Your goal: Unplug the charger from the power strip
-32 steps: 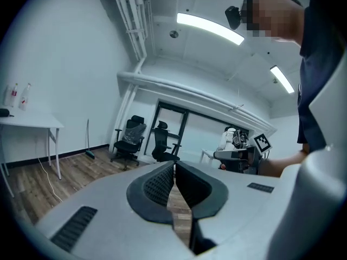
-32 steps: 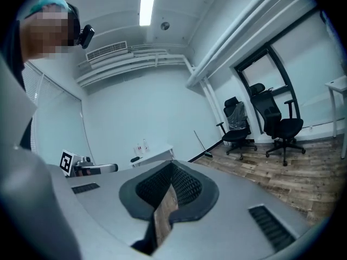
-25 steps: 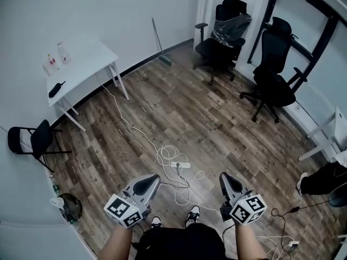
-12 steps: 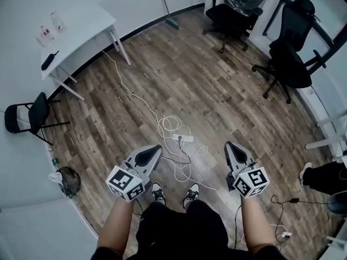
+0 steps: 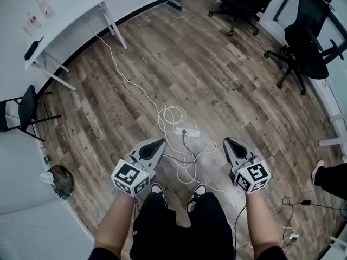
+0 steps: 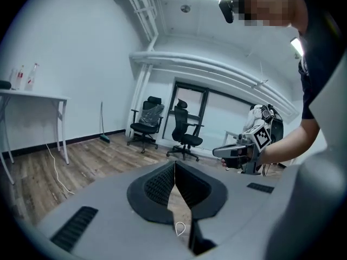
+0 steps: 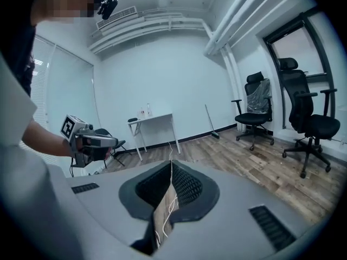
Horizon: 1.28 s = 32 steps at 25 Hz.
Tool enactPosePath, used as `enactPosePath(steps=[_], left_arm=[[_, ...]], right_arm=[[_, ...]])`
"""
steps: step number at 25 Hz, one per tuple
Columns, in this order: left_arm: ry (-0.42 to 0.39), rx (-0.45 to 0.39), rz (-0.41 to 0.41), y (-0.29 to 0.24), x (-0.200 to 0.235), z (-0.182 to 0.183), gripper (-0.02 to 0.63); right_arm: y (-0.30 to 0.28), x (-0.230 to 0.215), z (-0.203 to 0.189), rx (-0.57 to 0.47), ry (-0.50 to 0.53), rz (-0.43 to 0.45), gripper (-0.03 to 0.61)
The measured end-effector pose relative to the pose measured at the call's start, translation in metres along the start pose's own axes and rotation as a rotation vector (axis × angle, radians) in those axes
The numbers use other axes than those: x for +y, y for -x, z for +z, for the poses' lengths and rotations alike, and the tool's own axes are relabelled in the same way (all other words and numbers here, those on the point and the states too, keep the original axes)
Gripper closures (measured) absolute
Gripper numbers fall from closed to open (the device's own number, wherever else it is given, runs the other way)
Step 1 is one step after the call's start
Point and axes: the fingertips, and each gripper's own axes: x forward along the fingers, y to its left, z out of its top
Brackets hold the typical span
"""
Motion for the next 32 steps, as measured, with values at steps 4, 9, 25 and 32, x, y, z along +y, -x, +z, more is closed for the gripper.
enactPosePath(steps=[4, 9, 25, 32], left_arm=[[-0.015, 0.032, -0.027, -0.045, 0.033, -0.079, 0.589], [-0.049, 0.103, -0.070, -0.105, 0.065, -0.177, 0.589], [-0.078, 0.208, -0.176, -0.241, 0.153, -0.452, 0.589], [-0.068, 0.303, -0.229, -0.280, 0.166, -0.530, 0.589]], right_arm=[[-0.053, -0.031, -0.082, 0.029, 0.035, 0.006, 0.558], [-0.110, -0.066, -0.181, 0.076, 0.028, 0.005, 0.558], [-0.247, -0.130, -0.443, 0.208, 0.156, 0.066, 0.504], [-0.290, -0.138, -0.520, 0.329, 0.219, 0.147, 0.402]])
